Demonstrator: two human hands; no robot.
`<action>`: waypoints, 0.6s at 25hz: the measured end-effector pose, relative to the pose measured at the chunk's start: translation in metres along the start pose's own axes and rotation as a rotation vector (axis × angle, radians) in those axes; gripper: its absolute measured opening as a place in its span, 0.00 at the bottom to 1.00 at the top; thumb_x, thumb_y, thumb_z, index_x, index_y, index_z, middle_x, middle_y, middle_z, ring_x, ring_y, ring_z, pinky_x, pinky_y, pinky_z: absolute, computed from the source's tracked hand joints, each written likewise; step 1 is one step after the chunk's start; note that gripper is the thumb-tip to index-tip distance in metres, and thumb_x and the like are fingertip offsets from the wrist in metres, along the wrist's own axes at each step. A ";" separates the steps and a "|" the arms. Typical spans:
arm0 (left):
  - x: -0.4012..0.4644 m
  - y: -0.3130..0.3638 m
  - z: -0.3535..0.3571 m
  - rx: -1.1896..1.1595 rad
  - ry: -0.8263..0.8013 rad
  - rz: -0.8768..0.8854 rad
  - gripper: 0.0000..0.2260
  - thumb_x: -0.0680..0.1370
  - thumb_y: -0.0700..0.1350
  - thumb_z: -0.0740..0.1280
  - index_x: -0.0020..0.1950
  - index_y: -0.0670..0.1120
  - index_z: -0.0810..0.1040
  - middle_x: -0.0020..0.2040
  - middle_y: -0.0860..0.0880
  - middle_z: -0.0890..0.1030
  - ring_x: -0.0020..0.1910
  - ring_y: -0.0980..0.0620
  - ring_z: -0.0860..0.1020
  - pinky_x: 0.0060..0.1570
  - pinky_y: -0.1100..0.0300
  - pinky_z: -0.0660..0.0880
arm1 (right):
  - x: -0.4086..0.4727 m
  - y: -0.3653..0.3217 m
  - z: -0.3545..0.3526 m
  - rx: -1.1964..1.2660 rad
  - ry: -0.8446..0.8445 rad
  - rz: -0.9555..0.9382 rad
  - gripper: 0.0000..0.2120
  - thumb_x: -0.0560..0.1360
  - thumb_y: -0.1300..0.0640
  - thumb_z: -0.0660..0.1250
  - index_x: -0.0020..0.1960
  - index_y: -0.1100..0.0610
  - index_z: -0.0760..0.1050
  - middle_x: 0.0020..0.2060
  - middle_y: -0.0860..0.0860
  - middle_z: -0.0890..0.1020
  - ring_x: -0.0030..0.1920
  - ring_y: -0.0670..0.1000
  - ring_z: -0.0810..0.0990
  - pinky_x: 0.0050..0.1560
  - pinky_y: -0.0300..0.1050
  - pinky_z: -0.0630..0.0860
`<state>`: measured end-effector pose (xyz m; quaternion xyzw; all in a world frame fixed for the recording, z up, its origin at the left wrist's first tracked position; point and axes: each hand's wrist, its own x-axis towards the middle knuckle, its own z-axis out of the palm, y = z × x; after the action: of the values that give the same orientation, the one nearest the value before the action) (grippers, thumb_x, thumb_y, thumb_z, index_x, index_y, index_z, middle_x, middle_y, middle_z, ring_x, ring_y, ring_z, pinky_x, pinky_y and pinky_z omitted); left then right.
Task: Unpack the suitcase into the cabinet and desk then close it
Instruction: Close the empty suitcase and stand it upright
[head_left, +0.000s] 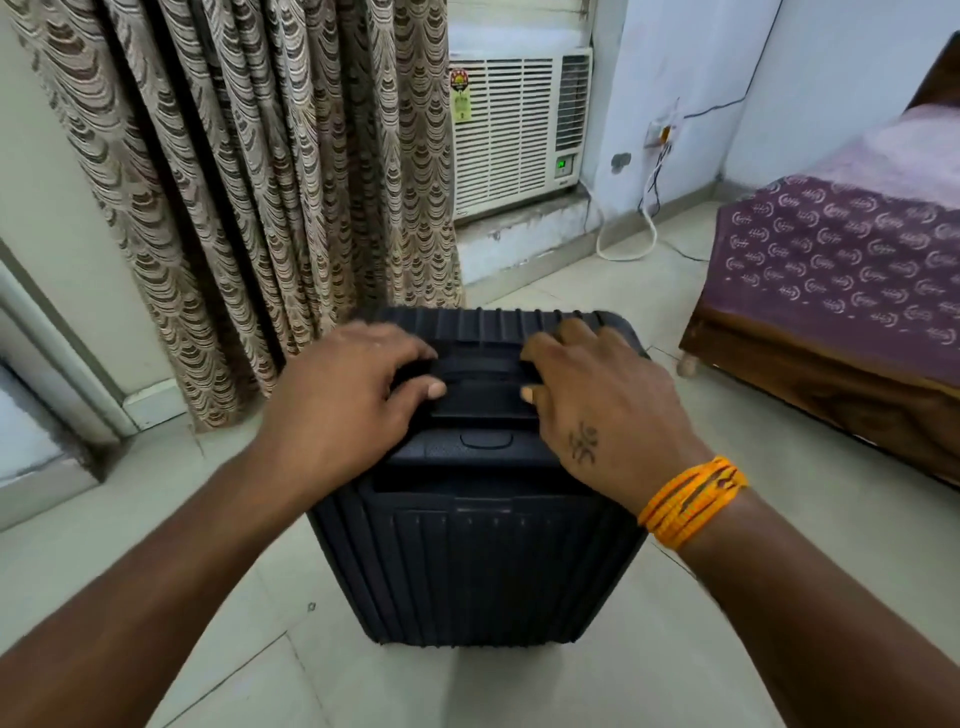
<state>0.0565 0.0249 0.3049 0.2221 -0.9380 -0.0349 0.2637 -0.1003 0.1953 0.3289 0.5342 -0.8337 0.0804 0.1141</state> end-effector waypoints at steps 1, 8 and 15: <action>0.000 0.005 -0.003 -0.032 -0.005 -0.037 0.16 0.78 0.57 0.67 0.60 0.50 0.85 0.55 0.52 0.86 0.55 0.46 0.81 0.51 0.51 0.78 | 0.003 0.001 -0.009 0.037 -0.029 0.001 0.14 0.84 0.47 0.60 0.67 0.50 0.71 0.60 0.51 0.75 0.61 0.57 0.75 0.50 0.53 0.78; -0.003 0.059 -0.034 -0.216 -0.257 -0.275 0.17 0.79 0.57 0.68 0.62 0.50 0.84 0.59 0.53 0.84 0.59 0.49 0.81 0.57 0.55 0.76 | 0.001 0.038 -0.062 0.390 -0.417 0.118 0.15 0.81 0.45 0.67 0.66 0.48 0.75 0.61 0.48 0.79 0.63 0.55 0.78 0.57 0.50 0.77; 0.006 0.147 -0.140 -0.234 -0.484 -0.261 0.16 0.82 0.56 0.65 0.66 0.52 0.82 0.62 0.53 0.84 0.61 0.49 0.80 0.59 0.52 0.77 | -0.070 0.056 -0.174 0.500 -0.511 0.267 0.09 0.81 0.46 0.66 0.59 0.47 0.74 0.56 0.46 0.82 0.57 0.54 0.80 0.53 0.54 0.79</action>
<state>0.0650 0.1612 0.4551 0.2939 -0.9268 -0.2285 0.0494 -0.1050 0.3243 0.4758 0.4349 -0.8523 0.1596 -0.2429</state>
